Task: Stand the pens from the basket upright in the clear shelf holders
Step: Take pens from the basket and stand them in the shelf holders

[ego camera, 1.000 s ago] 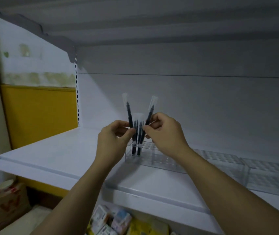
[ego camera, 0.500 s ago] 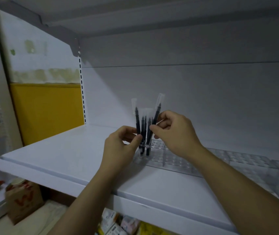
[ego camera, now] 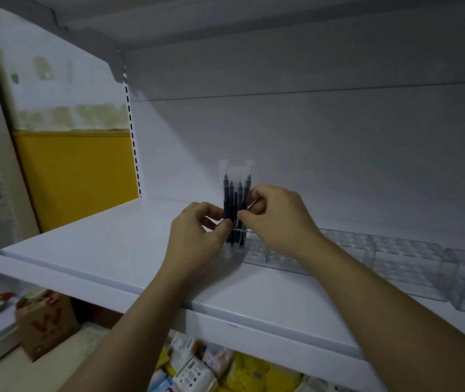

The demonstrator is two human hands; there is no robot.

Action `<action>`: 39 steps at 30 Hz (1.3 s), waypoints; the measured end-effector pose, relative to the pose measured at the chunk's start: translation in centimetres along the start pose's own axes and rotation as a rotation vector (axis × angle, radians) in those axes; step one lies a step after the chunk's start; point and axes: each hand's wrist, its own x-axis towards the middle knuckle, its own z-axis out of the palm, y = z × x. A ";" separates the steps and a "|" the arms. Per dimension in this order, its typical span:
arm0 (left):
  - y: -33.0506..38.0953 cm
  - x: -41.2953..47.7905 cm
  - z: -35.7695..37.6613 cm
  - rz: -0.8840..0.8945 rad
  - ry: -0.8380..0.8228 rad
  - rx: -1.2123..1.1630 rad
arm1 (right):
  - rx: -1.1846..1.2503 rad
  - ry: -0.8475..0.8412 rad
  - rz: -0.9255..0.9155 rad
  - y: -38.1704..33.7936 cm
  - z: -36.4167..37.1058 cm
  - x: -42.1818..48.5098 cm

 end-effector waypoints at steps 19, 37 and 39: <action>-0.4 0.1 0.1 0.021 -0.011 0.018 | -0.183 -0.042 -0.068 -0.9 0.4 -0.1; -0.4 0.1 0.3 -0.008 0.006 0.038 | -0.243 0.016 0.041 -0.5 0.7 -0.8; 0.0 -0.1 0.1 -0.018 -0.008 0.048 | -0.308 0.012 0.021 -0.8 0.3 -1.3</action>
